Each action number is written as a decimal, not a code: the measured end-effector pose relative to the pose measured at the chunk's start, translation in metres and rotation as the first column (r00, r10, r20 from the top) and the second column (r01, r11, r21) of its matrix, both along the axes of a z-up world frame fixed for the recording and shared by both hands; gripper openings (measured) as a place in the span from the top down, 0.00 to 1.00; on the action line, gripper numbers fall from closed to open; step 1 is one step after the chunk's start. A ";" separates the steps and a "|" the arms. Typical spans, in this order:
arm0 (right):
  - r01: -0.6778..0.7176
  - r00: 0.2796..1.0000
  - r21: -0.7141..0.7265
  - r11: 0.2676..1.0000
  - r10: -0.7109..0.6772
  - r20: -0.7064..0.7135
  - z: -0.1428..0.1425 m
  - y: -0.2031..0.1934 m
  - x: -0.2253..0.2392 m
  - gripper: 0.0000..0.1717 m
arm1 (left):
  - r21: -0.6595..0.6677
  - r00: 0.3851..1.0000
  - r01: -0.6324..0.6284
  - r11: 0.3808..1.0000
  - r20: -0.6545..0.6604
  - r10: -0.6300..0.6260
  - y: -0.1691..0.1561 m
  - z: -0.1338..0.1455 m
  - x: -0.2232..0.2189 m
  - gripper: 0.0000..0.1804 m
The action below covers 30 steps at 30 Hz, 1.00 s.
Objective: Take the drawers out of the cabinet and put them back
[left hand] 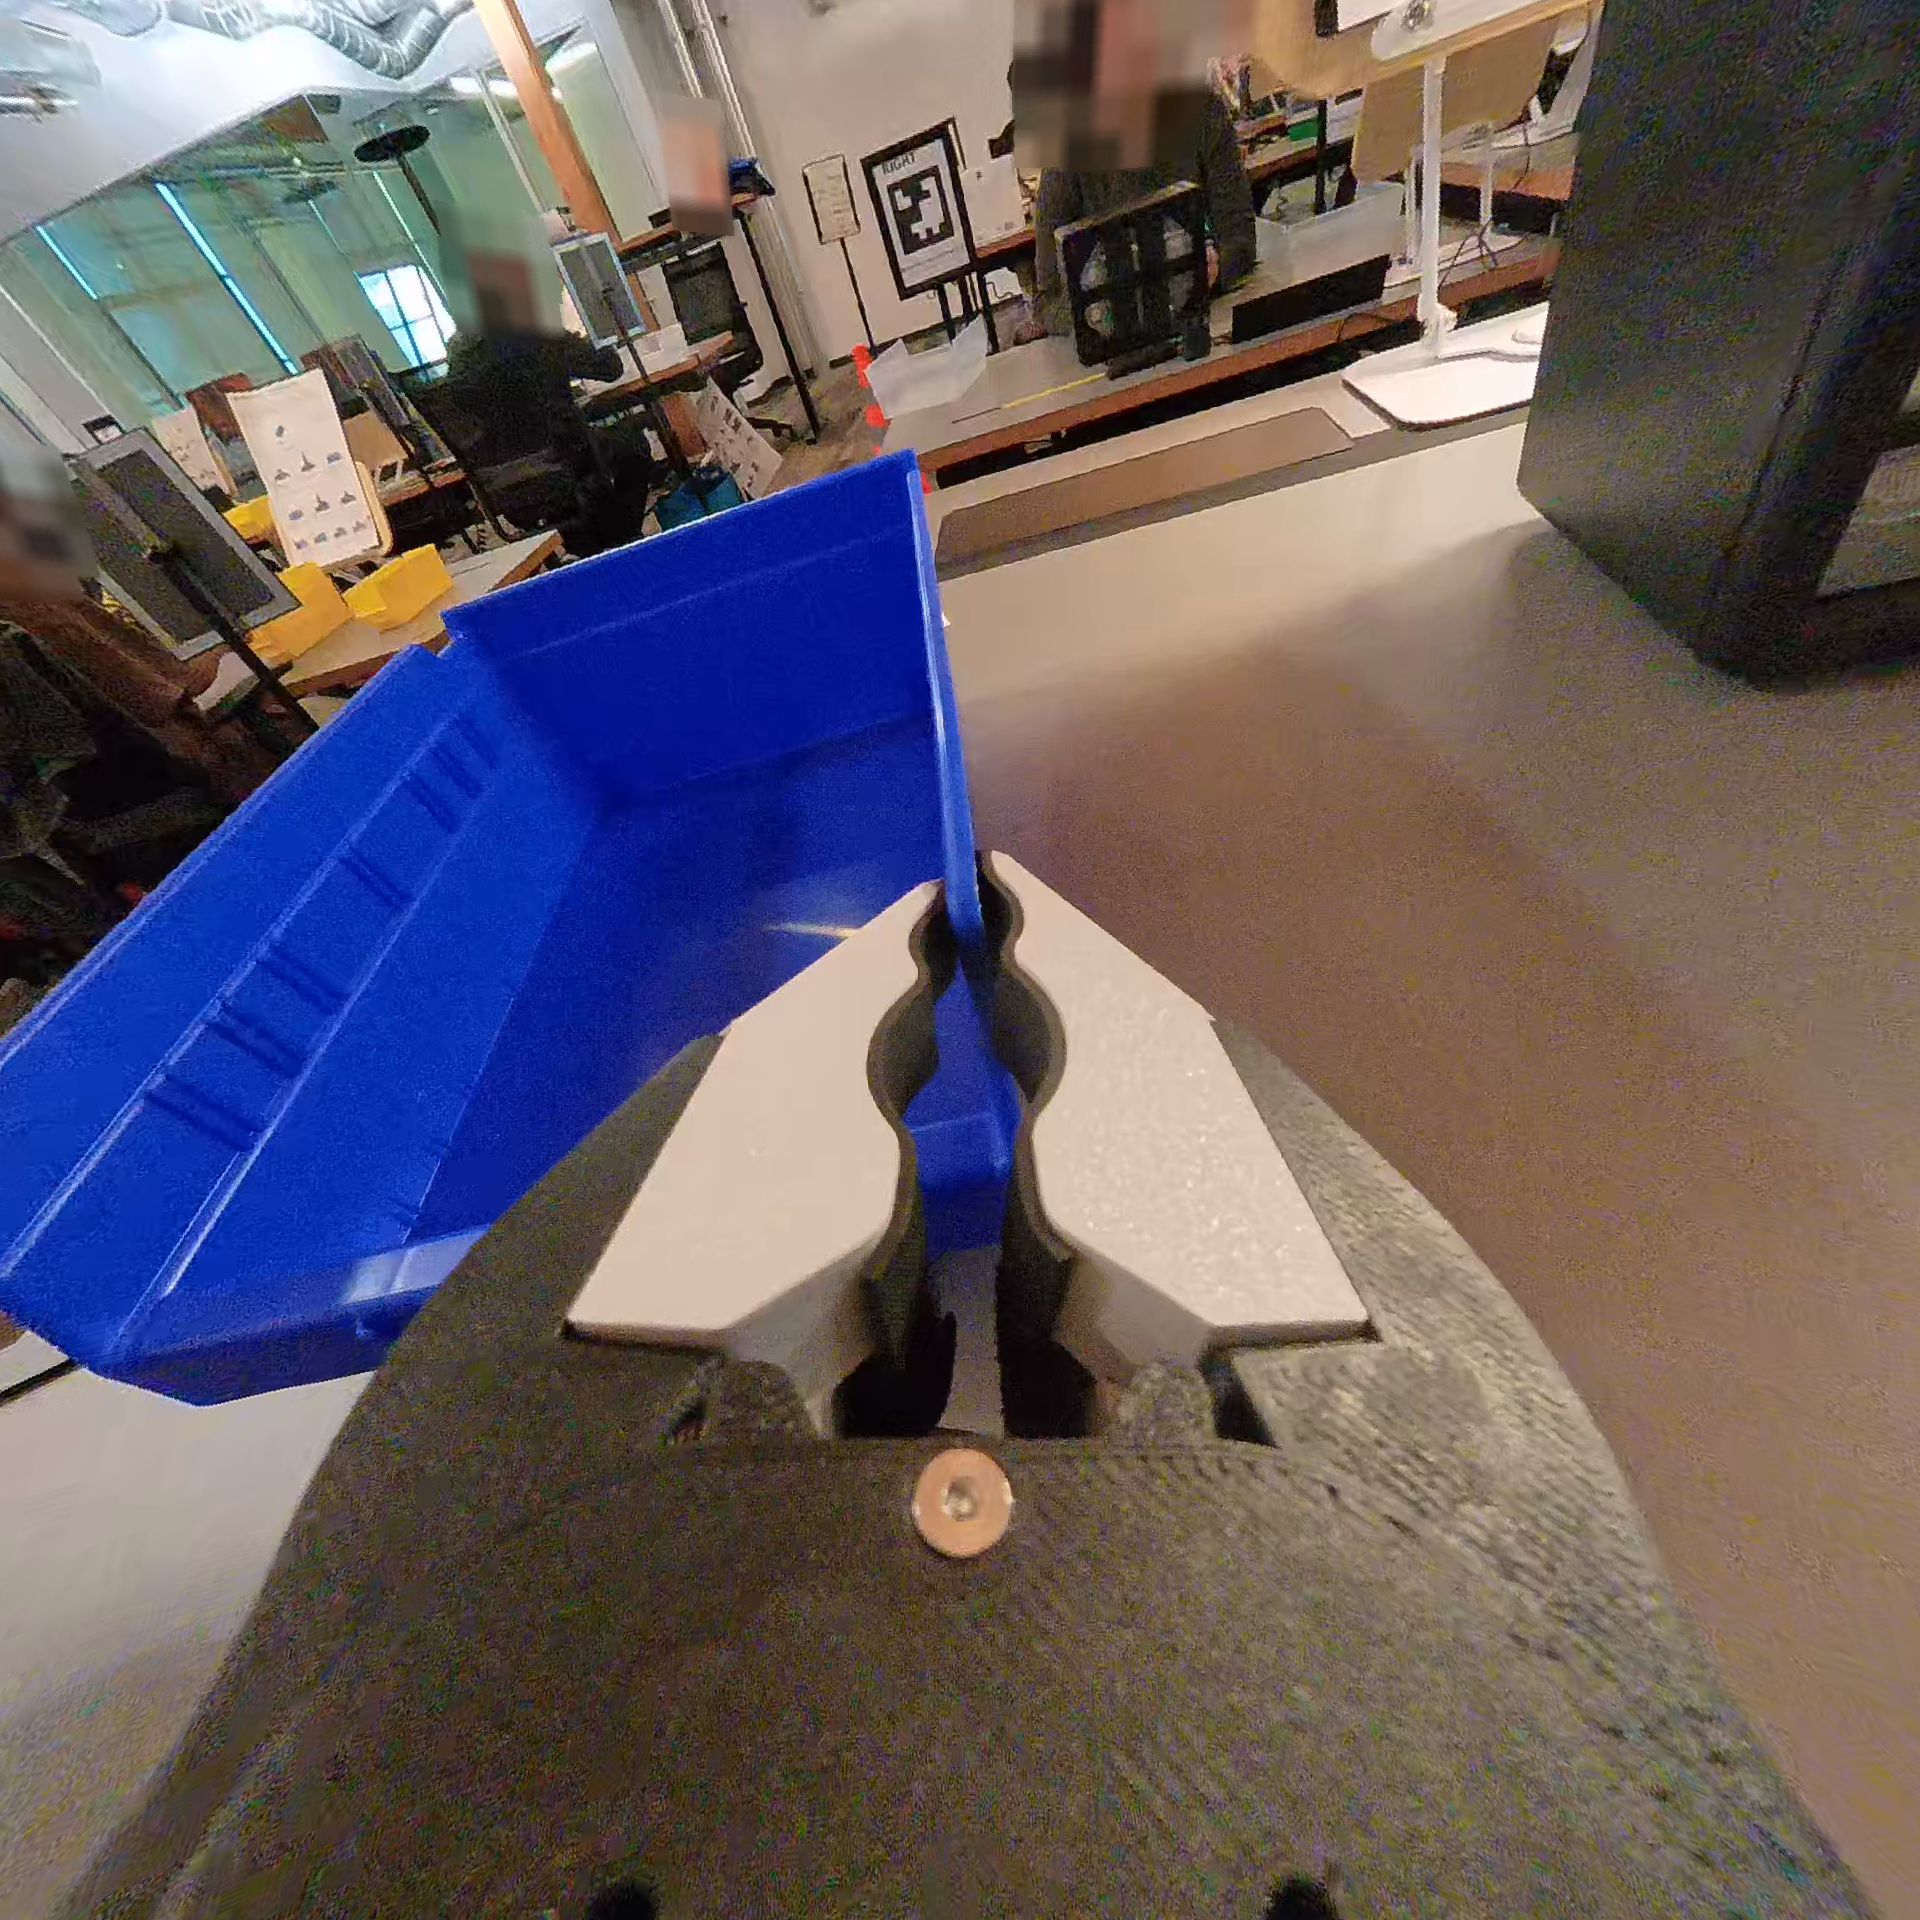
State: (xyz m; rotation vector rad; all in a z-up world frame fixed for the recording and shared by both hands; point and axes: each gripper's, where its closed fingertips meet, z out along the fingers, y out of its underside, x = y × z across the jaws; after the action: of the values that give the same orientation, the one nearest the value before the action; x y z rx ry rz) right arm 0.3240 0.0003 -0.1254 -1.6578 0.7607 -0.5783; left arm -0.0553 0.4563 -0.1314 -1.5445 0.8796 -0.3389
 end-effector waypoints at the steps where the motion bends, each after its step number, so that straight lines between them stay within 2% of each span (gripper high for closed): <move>1: -0.002 1.000 0.001 1.000 0.002 -0.001 0.000 0.001 0.001 0.96 | 0.000 1.000 0.008 1.000 0.000 -0.008 0.004 0.000 0.000 0.99; 10: -0.025 0.999 0.041 0.999 0.026 -0.020 0.001 0.004 0.002 0.94 | 0.022 0.999 0.045 0.999 -0.024 -0.044 0.015 0.001 -0.010 0.98; 13: -0.057 0.998 0.098 0.994 0.056 0.009 0.015 -0.006 -0.012 0.79 | 0.063 1.000 0.031 0.998 0.002 -0.031 -0.001 0.012 -0.026 0.78; 16: -0.102 0.991 0.130 0.986 0.090 0.095 0.039 -0.015 -0.039 0.74 | 0.139 0.992 0.104 0.985 0.051 -0.112 -0.036 0.034 -0.026 0.75; 20: -0.261 0.951 0.145 0.955 0.228 0.210 0.078 0.017 -0.075 0.71 | 0.164 0.943 0.292 0.942 0.113 -0.312 -0.081 0.066 0.014 0.74; 24: -0.433 0.890 0.236 0.870 0.371 0.265 0.118 0.073 -0.094 0.69 | 0.111 0.813 0.492 0.864 0.297 -0.501 -0.103 0.112 0.078 0.73; 26: -0.531 0.839 0.296 0.794 0.445 0.313 0.137 0.105 -0.104 0.69 | 0.102 0.737 0.554 0.826 0.401 -0.544 -0.095 0.136 0.112 0.73; 28: -0.616 0.785 0.339 0.711 0.519 0.338 0.151 0.138 -0.115 0.69 | 0.059 0.683 0.580 0.812 0.509 -0.524 -0.068 0.156 0.146 0.73; 30: -0.685 0.727 0.342 0.644 0.574 0.377 0.162 0.171 -0.124 0.69 | 0.046 0.674 0.577 0.815 0.537 -0.507 -0.035 0.166 0.182 0.73</move>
State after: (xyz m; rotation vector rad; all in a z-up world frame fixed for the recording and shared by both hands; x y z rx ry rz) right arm 0.2001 0.1713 0.0363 -1.2507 0.0737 -0.0578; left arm 0.1270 0.4216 0.0343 -1.1636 0.8634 -1.2285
